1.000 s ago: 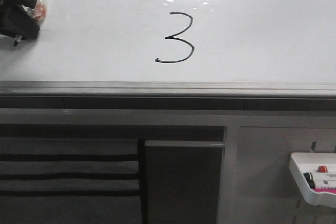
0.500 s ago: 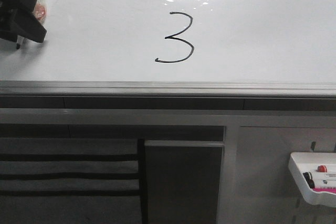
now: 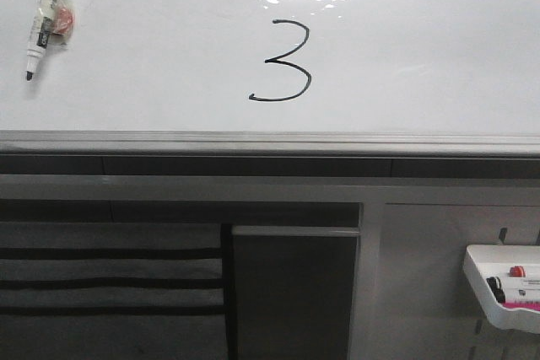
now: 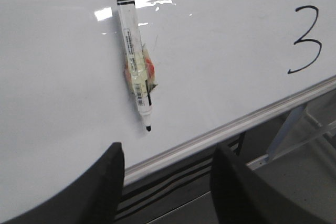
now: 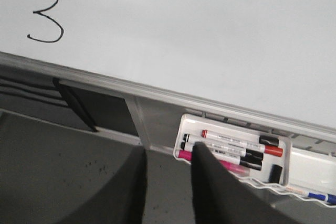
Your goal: Write number 3 on whiteboard
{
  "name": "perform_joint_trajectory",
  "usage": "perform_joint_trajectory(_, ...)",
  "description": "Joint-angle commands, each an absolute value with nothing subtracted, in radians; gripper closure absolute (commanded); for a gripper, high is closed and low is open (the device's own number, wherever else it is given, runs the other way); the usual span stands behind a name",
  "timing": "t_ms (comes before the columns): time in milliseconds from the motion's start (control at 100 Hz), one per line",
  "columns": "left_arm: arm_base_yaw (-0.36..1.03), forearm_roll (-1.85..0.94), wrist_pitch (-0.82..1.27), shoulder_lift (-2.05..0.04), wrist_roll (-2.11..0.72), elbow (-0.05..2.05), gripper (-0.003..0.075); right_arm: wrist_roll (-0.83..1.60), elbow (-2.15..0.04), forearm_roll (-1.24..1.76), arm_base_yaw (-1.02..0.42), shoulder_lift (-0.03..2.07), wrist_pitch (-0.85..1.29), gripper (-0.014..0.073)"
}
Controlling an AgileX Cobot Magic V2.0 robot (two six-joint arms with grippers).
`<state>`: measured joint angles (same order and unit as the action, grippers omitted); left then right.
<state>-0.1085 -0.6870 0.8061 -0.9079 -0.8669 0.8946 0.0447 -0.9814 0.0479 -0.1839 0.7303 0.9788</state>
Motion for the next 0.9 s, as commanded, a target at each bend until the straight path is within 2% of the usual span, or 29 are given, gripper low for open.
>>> perform_joint_trajectory(0,-0.13,-0.653,0.767,-0.804,-0.767,0.892,0.0403,0.021,-0.925,0.03,-0.178,0.656,0.803,0.0531)
perform_joint_trajectory(110,-0.134,-0.652,0.628,-0.687,-0.762,0.785,0.051,0.02,-0.799,0.024,-0.178,0.548,0.655,0.0663)
perform_joint_trajectory(210,-0.13,-0.717,0.439,-0.588,-0.762,0.64,0.0642,0.02,-0.689,0.021,-0.178,0.462,0.461,0.0662)
perform_joint_trajectory(300,-0.13,-0.809,0.317,-0.541,-0.762,0.511,0.0743,0.02,-0.625,0.021,-0.178,0.411,0.419,0.0662)
perform_joint_trajectory(760,-0.116,-0.811,0.301,-0.529,-0.762,0.144,0.0741,0.02,-0.546,0.021,-0.178,0.394,0.442,0.0662)
perform_joint_trajectory(890,-0.067,-0.743,0.168,-0.403,-0.767,0.106,0.0741,0.02,-0.546,0.021,-0.178,0.394,0.442,0.0662)
